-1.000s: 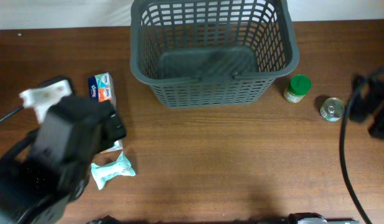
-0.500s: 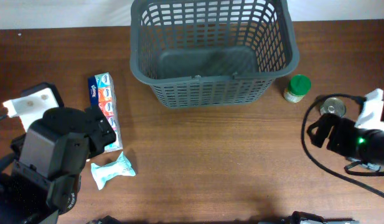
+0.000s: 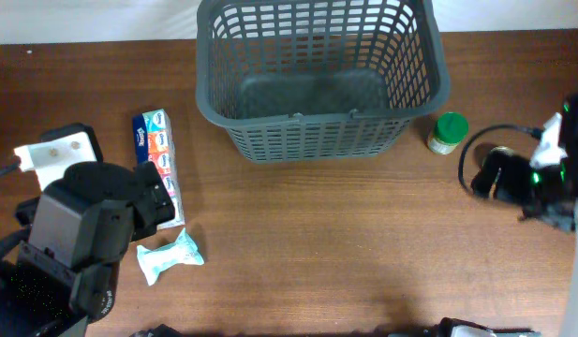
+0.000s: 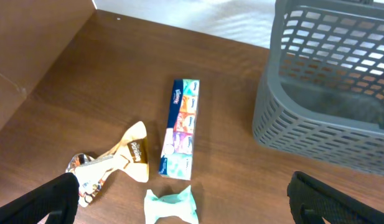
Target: Pack container
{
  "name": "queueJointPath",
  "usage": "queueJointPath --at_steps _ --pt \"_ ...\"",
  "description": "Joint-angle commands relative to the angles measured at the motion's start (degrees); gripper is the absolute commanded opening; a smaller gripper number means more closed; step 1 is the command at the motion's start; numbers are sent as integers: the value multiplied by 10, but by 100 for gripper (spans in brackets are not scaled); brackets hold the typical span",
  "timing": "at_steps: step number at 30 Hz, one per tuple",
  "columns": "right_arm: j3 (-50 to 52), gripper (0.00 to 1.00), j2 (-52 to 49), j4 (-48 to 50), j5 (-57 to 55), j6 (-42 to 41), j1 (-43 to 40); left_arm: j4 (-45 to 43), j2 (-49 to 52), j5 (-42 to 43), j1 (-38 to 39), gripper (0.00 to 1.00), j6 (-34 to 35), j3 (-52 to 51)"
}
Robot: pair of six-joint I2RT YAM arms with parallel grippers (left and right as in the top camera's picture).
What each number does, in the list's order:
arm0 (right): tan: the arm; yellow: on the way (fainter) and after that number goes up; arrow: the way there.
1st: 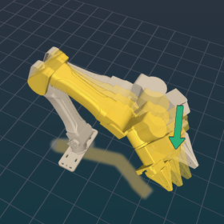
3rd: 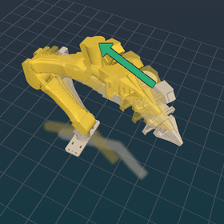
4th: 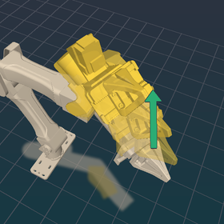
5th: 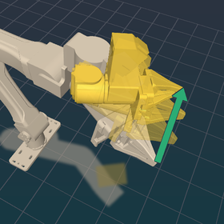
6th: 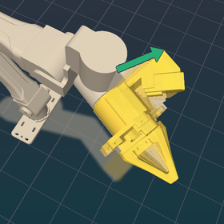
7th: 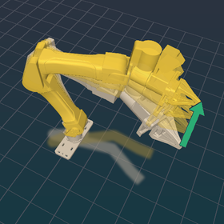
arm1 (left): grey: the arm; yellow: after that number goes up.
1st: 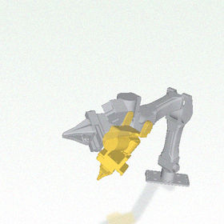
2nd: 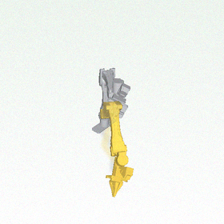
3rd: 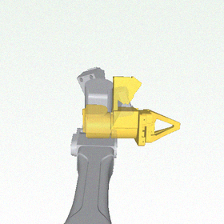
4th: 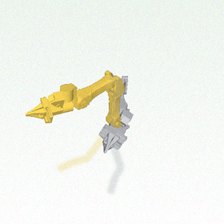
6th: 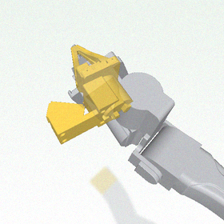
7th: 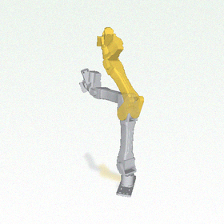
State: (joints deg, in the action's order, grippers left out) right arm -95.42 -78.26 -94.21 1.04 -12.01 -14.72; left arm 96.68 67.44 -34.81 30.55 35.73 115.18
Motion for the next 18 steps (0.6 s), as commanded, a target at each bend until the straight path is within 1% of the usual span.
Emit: queueJointPath --at_steps 1,4,7,11,18 --pt "-18 99 -68 2 -17 -2 -24 0 0 35 -3 100 -11 -1" --pt "-43 99 -116 8 1 7 -48 0 0 53 -3 100 -11 -1" --pt "-71 99 -149 34 70 46 -75 0 0 66 -3 100 -11 -1" --pt "-95 99 -170 78 111 47 -110 0 0 70 -3 100 -11 -1" --pt "-95 99 -190 108 119 47 -125 0 0 70 -3 100 -11 -1"
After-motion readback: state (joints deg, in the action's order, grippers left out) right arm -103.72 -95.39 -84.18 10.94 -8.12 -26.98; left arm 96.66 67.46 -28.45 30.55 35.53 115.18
